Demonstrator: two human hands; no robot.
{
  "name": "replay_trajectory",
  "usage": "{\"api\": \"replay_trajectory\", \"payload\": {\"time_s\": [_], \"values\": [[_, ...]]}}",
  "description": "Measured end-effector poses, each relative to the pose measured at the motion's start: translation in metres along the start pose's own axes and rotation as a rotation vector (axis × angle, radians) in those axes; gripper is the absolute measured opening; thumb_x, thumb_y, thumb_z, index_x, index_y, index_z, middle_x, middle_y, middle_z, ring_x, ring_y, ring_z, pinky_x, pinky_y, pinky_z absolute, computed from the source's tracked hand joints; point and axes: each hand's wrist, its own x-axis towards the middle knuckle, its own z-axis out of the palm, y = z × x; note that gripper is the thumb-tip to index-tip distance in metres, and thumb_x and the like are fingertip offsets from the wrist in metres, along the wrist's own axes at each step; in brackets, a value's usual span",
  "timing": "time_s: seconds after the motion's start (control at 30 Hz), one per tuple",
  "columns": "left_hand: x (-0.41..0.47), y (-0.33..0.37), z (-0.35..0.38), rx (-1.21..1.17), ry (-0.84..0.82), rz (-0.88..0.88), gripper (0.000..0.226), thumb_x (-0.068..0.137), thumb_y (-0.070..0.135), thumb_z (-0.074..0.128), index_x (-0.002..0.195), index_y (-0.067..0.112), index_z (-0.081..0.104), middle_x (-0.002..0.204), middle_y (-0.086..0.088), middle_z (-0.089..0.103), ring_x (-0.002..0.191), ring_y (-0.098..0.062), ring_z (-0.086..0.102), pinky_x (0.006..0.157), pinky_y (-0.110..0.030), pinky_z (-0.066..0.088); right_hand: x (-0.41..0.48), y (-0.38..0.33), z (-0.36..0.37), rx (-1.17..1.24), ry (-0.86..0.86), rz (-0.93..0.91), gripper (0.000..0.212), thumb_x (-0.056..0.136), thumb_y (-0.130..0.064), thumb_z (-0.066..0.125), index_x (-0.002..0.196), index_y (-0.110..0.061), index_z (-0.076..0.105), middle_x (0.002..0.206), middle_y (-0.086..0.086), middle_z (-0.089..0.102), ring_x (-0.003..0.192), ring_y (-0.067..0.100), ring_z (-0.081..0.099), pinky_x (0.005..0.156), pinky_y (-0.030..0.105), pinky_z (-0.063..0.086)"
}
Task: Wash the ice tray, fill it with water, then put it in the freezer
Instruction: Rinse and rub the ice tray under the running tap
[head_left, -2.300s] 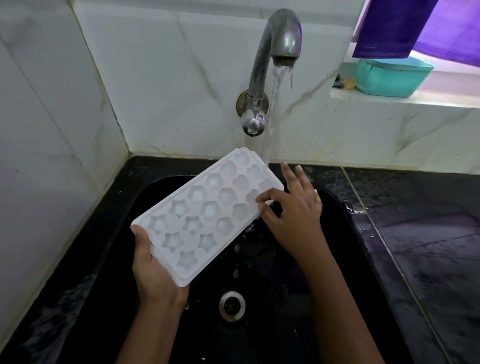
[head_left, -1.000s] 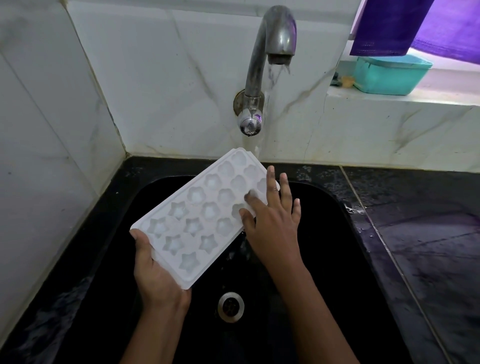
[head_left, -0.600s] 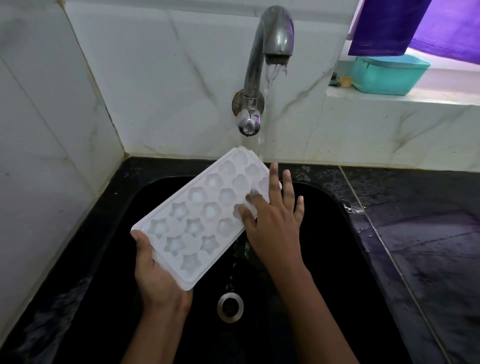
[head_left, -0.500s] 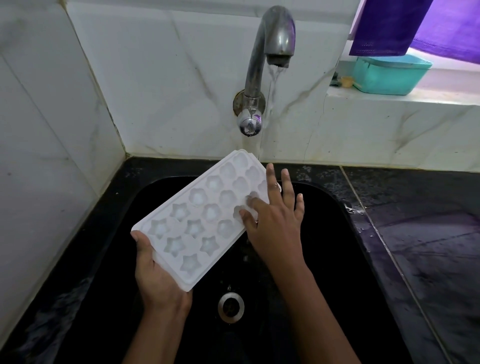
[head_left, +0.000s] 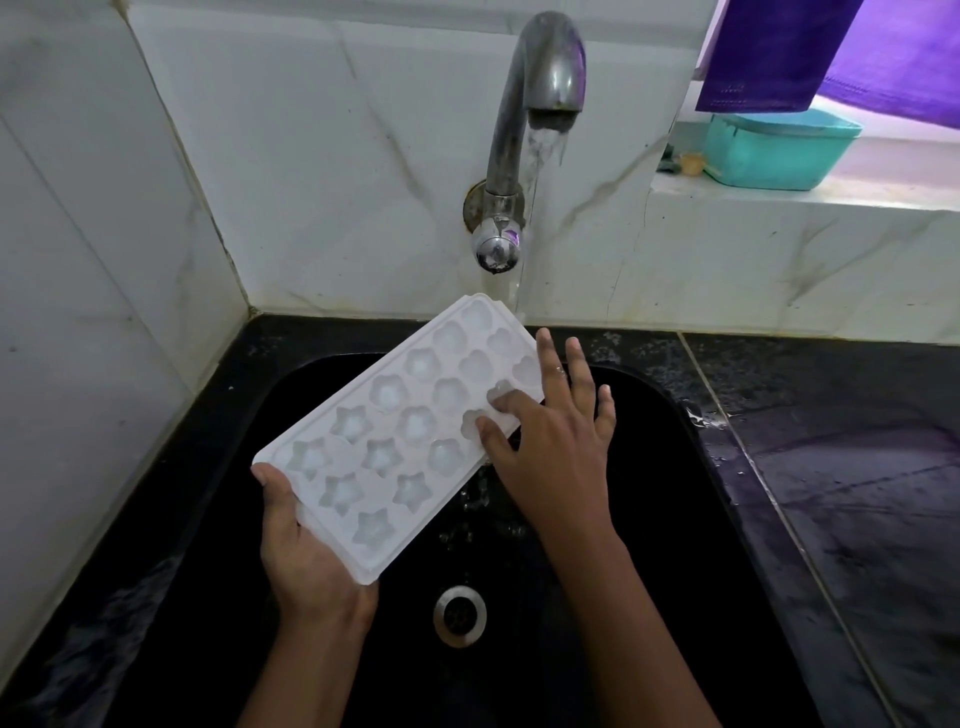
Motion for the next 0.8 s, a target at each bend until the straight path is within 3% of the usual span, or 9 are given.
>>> {"api": "replay_trajectory", "payload": {"time_s": [0.1, 0.23, 0.4, 0.57, 0.7, 0.8], "values": [[-0.001, -0.001, 0.002, -0.014, 0.003, -0.034, 0.067, 0.093, 0.059, 0.026, 0.137, 0.013, 0.048, 0.127, -0.011, 0.063, 0.112, -0.029, 0.063, 0.078, -0.038, 0.058, -0.001, 0.001, 0.001, -0.028, 0.026, 0.026, 0.023, 0.083, -0.046, 0.058, 0.092, -0.027, 0.067, 0.158, 0.001, 0.014, 0.146, 0.02, 0.004, 0.112, 0.051, 0.006], [0.001, 0.0, 0.0, -0.024, 0.02, -0.04, 0.068, 0.091, 0.06, 0.028, 0.135, 0.013, 0.051, 0.126, -0.012, 0.063, 0.111, -0.028, 0.064, 0.075, -0.036, 0.058, -0.001, 0.0, 0.007, -0.037, 0.024, -0.011, 0.029, 0.084, -0.047, 0.05, 0.102, -0.031, 0.066, 0.159, 0.0, 0.011, 0.146, 0.02, 0.003, 0.111, 0.053, 0.008], [0.001, -0.002, -0.001, -0.005, 0.026, -0.044, 0.069, 0.09, 0.062, 0.03, 0.136, 0.014, 0.049, 0.127, -0.011, 0.063, 0.113, -0.029, 0.062, 0.08, -0.038, 0.057, -0.001, 0.001, 0.005, -0.046, 0.047, -0.015, 0.023, 0.081, -0.042, 0.057, 0.09, -0.025, 0.069, 0.154, 0.005, 0.027, 0.145, 0.025, 0.015, 0.109, 0.055, 0.016], [0.0, -0.005, 0.0, 0.003, 0.029, -0.062, 0.074, 0.086, 0.065, 0.035, 0.137, 0.014, 0.049, 0.13, -0.014, 0.06, 0.117, -0.033, 0.059, 0.092, -0.046, 0.052, -0.001, 0.001, 0.005, 0.027, 0.026, 0.002, 0.017, 0.085, -0.033, 0.062, 0.097, -0.022, 0.066, 0.158, 0.005, 0.014, 0.146, 0.023, 0.004, 0.111, 0.054, 0.012], [0.0, -0.004, 0.001, -0.004, 0.052, -0.038, 0.068, 0.088, 0.062, 0.033, 0.134, 0.015, 0.052, 0.126, -0.011, 0.064, 0.112, -0.029, 0.063, 0.083, -0.04, 0.057, -0.004, -0.013, 0.009, -0.052, -0.093, 0.051, 0.028, 0.094, -0.029, 0.049, 0.118, -0.018, 0.059, 0.159, 0.008, -0.004, 0.144, 0.019, -0.015, 0.113, 0.05, -0.002], [0.0, -0.004, -0.001, -0.01, 0.062, -0.034, 0.065, 0.092, 0.06, 0.03, 0.133, 0.015, 0.053, 0.123, -0.01, 0.065, 0.108, -0.027, 0.065, 0.074, -0.036, 0.058, -0.003, -0.012, 0.006, -0.062, -0.14, 0.033, 0.027, 0.095, -0.03, 0.046, 0.117, -0.02, 0.059, 0.159, 0.004, -0.006, 0.143, 0.017, -0.02, 0.114, 0.048, -0.005]]}}
